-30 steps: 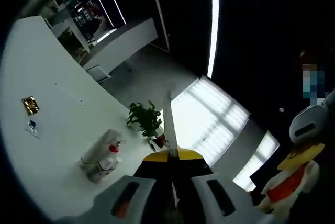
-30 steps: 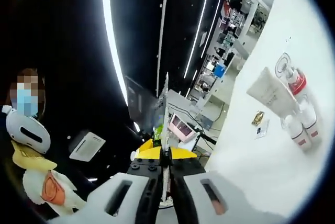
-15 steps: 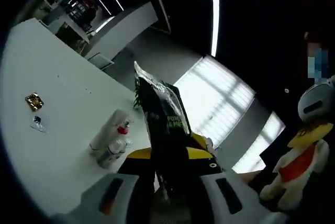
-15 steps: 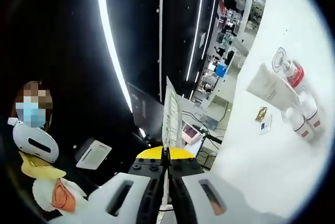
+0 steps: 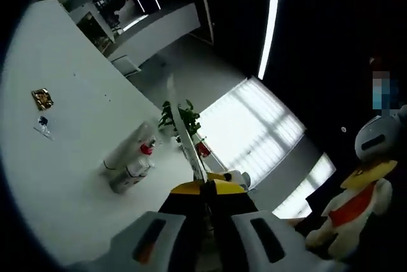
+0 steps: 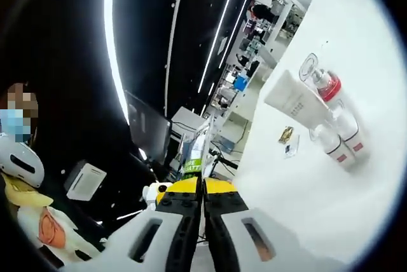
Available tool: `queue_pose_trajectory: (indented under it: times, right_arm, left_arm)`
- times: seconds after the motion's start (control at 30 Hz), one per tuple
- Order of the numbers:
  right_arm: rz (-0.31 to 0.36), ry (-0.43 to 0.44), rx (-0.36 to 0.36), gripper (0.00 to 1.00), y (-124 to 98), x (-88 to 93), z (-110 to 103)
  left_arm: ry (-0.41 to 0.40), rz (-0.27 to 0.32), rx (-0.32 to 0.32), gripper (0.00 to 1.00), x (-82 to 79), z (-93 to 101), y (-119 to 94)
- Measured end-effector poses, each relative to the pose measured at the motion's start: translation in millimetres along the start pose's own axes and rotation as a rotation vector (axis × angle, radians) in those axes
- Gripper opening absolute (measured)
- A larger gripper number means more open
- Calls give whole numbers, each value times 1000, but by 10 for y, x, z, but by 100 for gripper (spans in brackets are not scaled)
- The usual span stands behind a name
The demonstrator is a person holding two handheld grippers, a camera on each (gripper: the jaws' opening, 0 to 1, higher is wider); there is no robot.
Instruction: Arrange the skincare products in the storage area until every visible bottle or jar stands upright without overlapping.
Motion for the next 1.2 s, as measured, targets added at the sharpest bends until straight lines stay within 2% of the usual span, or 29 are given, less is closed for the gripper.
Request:
queue_pose_trajectory:
  times: [0.07,0.17,0.27,0.4,0.57,0.9,1.1,1.2]
  right_arm:
    - [-21,-66,40,1,-5,17,46]
    - [2,-165,41,3,-9,11,42]
    - [-3,-207,50,8,-23,22,40]
    - [-1,-209,54,30,-42,13,50]
    - [-16,-235,84,39,-86,1,92]
    - [-36,-268,205,76,-179,-24,289]
    - [-47,-299,246,82,-219,-65,371]
    - [-73,-331,270,85,-236,-62,412]
  left_arm:
    - [-14,-17,-18,0,27,-54,4]
    - [-19,-18,-24,0,42,-89,8]
    - [-41,-8,-11,0,37,-96,21]
    - [-47,-9,-22,0,29,-159,31]
    - [-64,-10,-37,0,25,-243,30]
    - [-90,-28,-73,0,61,-428,60]
    - [-104,-42,-91,0,92,-528,73]
    - [-112,-47,-102,0,112,-587,78]
Point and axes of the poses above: the point that each gripper's makers call its tool centre point, and the gripper's own axes: y roughly forward along the fingers, z roughly to its right, x roughly out of its underside, the point moved 6 cm from there along -y, roughly backward along the fingers, and after that the axes turned 6 degrees about y, right-handed, at the moved point
